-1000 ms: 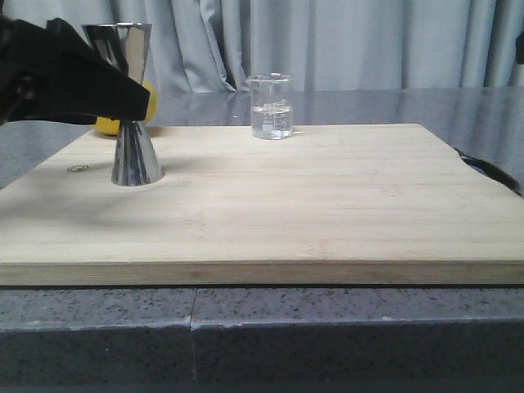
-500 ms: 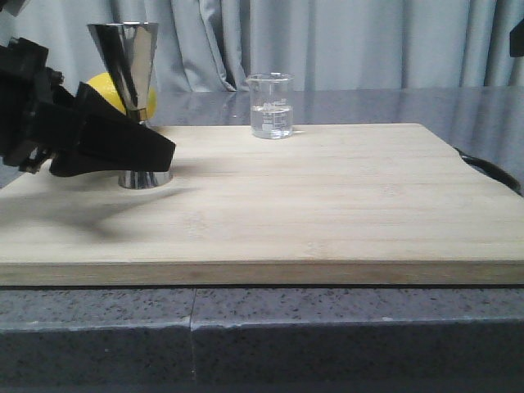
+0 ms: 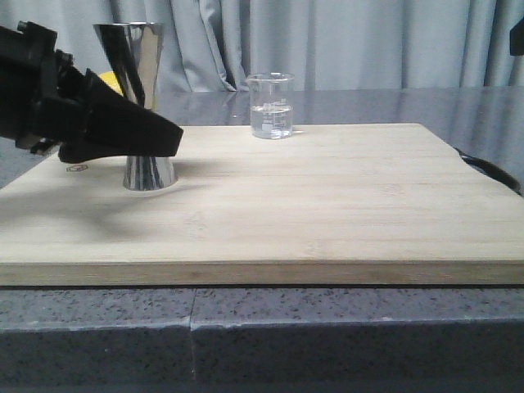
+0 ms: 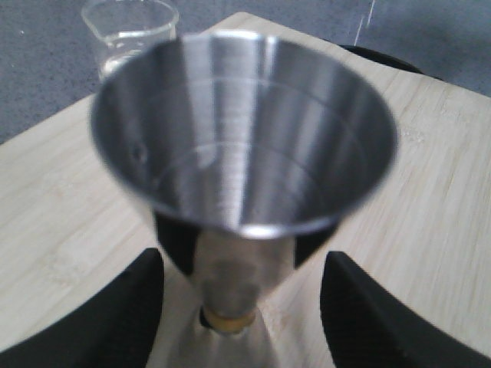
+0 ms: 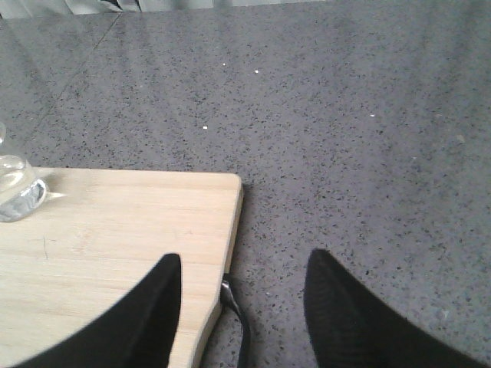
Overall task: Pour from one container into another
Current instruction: 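Reach the left gripper to the steel jigger and grasp its waist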
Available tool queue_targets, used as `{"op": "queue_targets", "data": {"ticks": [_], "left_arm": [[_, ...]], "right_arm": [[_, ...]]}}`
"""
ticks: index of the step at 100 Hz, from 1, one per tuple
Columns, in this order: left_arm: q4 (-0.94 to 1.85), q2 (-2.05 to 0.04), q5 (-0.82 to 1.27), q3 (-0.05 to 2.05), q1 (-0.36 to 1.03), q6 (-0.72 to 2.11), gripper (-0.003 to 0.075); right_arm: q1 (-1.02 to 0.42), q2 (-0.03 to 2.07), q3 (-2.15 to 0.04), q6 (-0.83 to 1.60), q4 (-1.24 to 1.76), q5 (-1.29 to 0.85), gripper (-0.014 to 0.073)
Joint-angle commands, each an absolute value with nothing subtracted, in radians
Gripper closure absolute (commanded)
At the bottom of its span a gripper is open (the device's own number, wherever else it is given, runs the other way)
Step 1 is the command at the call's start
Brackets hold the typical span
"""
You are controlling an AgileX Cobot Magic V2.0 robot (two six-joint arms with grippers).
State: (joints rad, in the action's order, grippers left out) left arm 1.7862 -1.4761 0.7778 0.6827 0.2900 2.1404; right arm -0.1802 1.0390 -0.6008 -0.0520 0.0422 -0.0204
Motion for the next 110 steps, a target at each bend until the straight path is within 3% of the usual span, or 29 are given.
{"op": "queue_targets", "data": {"ticks": [1,68,110], "left_arm": [[1.850,-1.450,0.836,0.730,0.299,2.144,0.0312],[1.850,-1.457,0.821,0.737,0.299,2.146,0.0328],[1.850,-1.457,0.827,0.737,0.299,2.146,0.0643]], "right_arm": [[-0.179,1.028,-0.637,-0.040,0.042,0.059,0.0260],[-0.179,1.028,-0.637,-0.040,0.042,0.059,0.0260],[-0.179,1.028,-0.637,-0.040,0.042,0.059,0.0260]]}}
